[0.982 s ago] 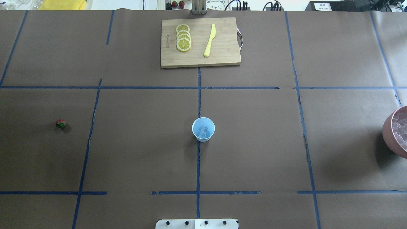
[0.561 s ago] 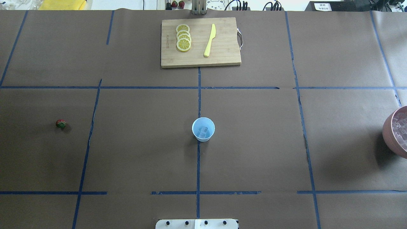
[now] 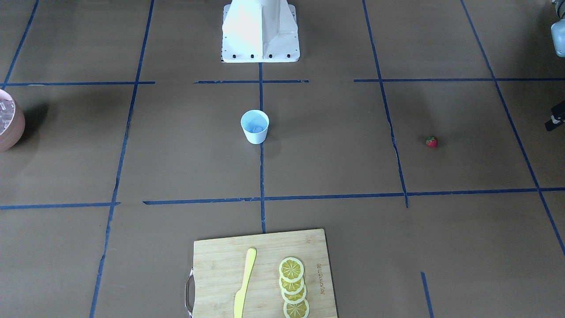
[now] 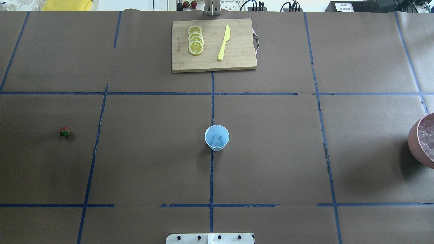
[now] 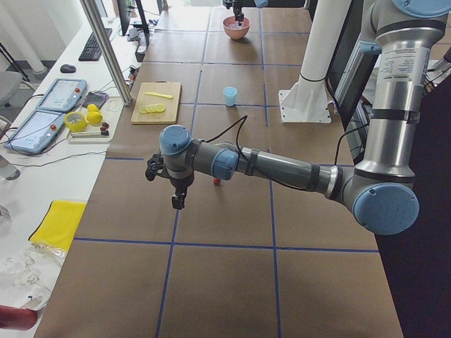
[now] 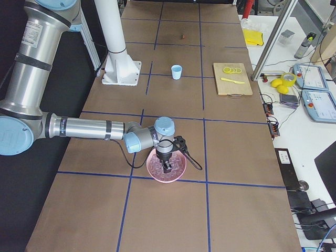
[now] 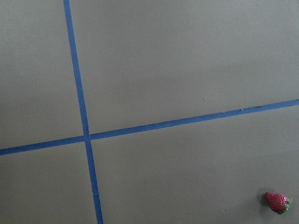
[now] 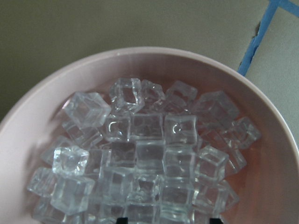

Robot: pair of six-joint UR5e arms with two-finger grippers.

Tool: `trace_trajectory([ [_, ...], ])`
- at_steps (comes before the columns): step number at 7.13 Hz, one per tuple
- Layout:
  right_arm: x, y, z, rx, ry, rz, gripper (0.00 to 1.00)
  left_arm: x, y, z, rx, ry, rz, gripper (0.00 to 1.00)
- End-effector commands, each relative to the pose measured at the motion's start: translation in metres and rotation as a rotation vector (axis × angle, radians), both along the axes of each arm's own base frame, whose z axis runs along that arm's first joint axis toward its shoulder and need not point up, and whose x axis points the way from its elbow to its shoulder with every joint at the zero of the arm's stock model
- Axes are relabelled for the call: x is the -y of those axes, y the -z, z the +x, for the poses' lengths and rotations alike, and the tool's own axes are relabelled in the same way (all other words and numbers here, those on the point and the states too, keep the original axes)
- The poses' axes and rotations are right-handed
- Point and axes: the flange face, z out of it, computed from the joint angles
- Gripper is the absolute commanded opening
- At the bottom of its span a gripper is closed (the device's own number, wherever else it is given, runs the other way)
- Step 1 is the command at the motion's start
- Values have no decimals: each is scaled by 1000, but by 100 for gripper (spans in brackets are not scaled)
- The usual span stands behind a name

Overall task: Put ice and strawberries in cup
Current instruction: 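Grasp another ice cube in the pink bowl with the right gripper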

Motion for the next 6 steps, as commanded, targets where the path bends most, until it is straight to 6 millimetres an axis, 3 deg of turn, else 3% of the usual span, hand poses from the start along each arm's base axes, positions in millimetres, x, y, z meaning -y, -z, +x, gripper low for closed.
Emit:
trace_trajectory([
  [1, 0, -1, 0, -2, 2, -3, 61, 0, 0, 0, 1, 0, 0, 100],
  [2, 0, -2, 1, -2, 2, -3, 56, 0, 0, 0, 1, 0, 0, 100],
  [5, 0, 2, 1, 5, 5, 8, 3, 0, 0, 0, -1, 1, -1, 100],
  [6, 1, 29, 0, 33, 8, 45, 0, 0, 2, -1, -1, 2, 2, 100],
])
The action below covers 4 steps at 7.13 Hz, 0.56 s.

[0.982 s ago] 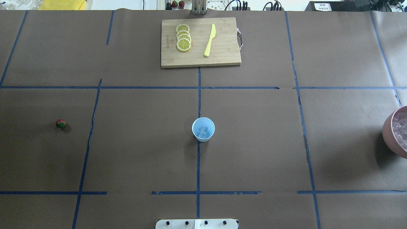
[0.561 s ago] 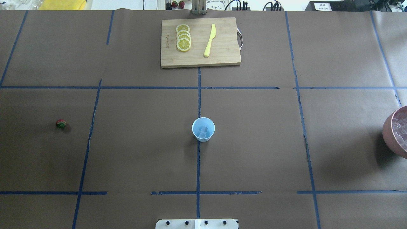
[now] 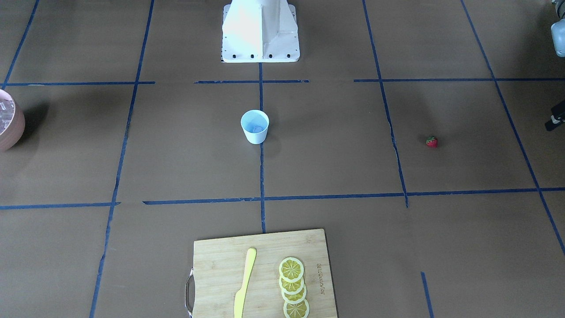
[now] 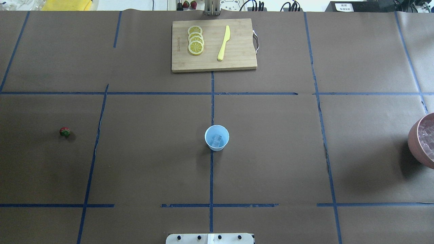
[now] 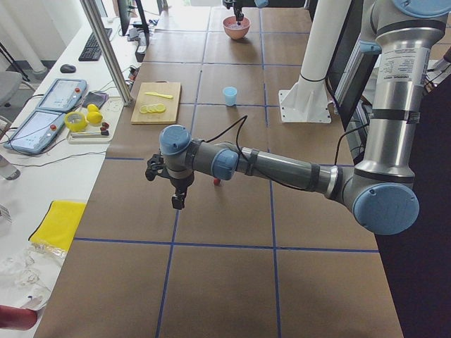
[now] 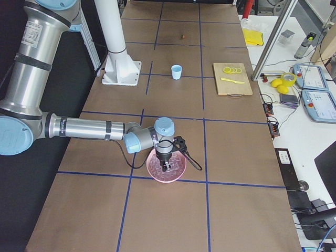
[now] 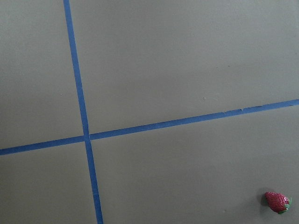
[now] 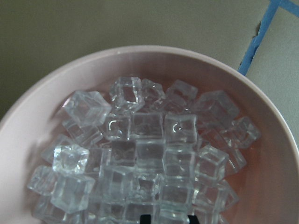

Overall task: Put ice and strawberries in cup
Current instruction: 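Grasp another ice cube in the pink bowl with the right gripper, then carry the ice cube from the bowl to above the blue cup with the right gripper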

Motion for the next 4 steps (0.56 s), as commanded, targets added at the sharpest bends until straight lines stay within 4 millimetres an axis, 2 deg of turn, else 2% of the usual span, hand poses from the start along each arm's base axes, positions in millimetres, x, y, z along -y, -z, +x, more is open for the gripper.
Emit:
trace_trajectory([
  [1, 6, 56, 4, 53, -15, 48, 0, -1, 1, 0, 1, 1, 2, 100],
  [2, 23, 114, 0, 71, -29, 53, 0, -2, -1, 0, 2, 1, -1, 100],
  [3, 50, 169, -11, 76, -40, 54, 0, -3, -2, 0, 2, 0, -3, 100],
  [4, 86, 232, -26, 96, -82, 30, 0, -3, -1, 0, 0, 0, -3, 100],
])
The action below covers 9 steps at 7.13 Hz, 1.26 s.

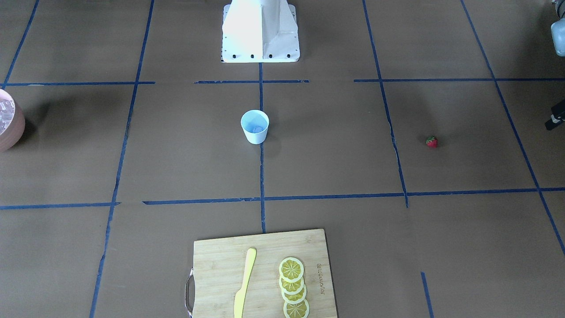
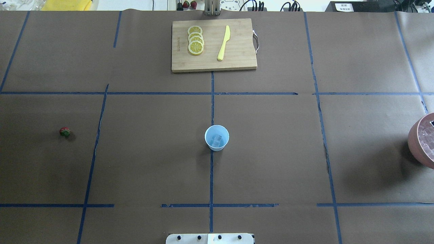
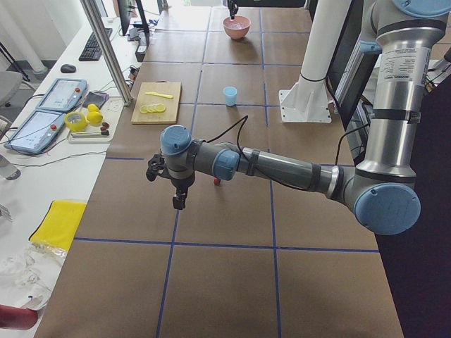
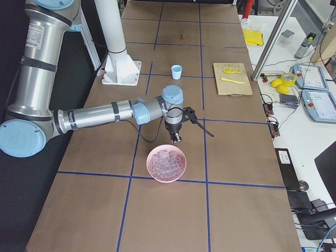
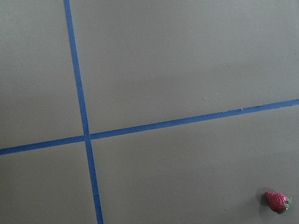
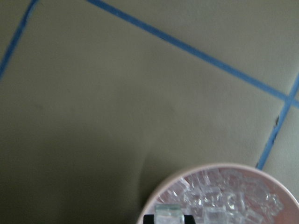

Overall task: Put ice and strawberries in cup
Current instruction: 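Carry the ice cube from the bowl to above the blue cup with the right gripper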

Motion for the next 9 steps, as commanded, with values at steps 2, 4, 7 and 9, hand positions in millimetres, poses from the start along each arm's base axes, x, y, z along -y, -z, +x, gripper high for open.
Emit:
trace_trajectory([
  [2, 59, 173, -92, 79, -45, -85, 0, -1, -1, 0, -1, 0, -2, 100],
  [4, 34, 251, -230, 88, -116, -183, 0, -1, -2, 0, -1, 0, -4, 100],
  [7, -1, 320, -398, 39, -225, -248, 0, -1, -5, 1, 2, -2, -9, 100],
  [9, -12, 332, -433, 75, -241, -252, 0, -1, -8, 1, 3, -4, -12, 100],
])
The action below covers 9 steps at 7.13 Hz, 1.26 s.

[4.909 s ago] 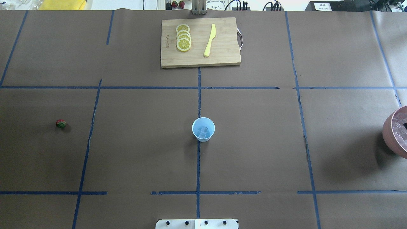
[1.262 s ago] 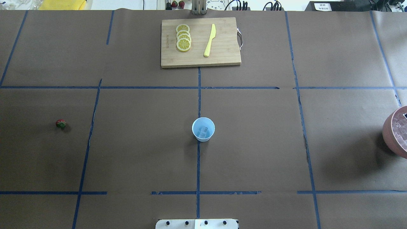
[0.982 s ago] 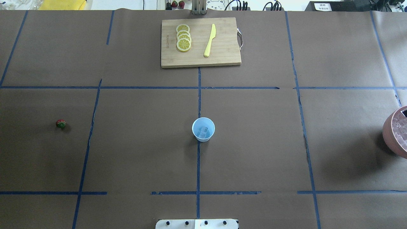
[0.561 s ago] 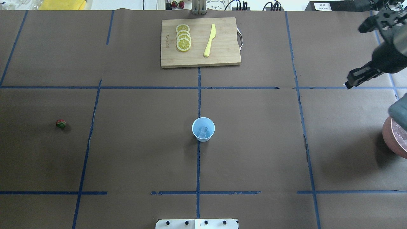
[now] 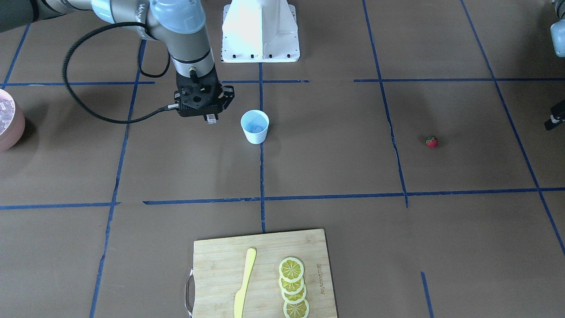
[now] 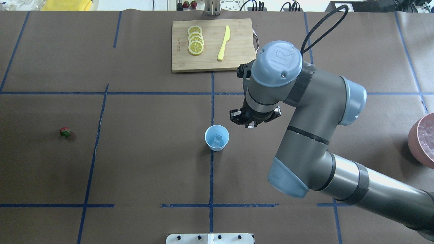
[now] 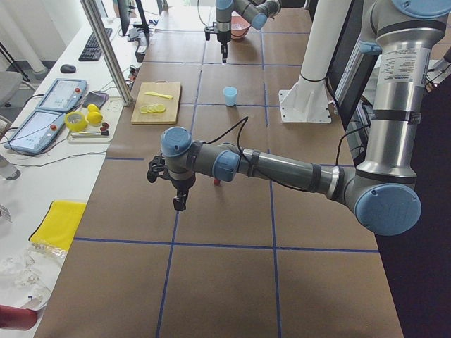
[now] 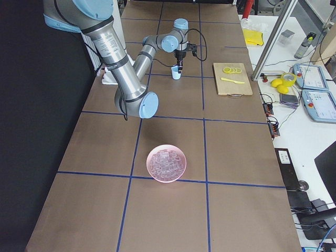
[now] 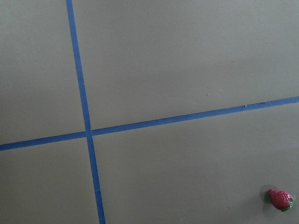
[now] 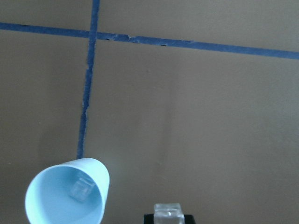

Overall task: Put ice and strawberries in cup
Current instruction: 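Lower the right gripper into the blue cup and release the ice cube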

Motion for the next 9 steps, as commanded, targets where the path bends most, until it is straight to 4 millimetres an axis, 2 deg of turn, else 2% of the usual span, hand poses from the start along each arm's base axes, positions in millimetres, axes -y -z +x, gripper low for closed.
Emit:
trace_trajectory([
  [1, -6, 24, -57, -8, -29, -9, 0, 0, -1, 0, 0, -2, -1, 100],
  [2, -8, 30, -71, -1, -34, -8, 0, 0, -2, 0, 0, -2, -2, 100],
  [6, -16, 31, -79, -3, -19, -7, 2, 0, -2, 0, 0, -2, -2, 100],
  [7, -17, 31, -80, -3, -18, -7, 10, 0, -2, 0, 1, -3, -1, 100],
  [8, -16, 32, -79, 0, -22, -14, 39, 0, -3, 0, 2, -3, -2, 100],
  [9, -17, 33, -79, 3, -40, -29, 90, 0, -3, 0, 2, -3, -2, 100],
])
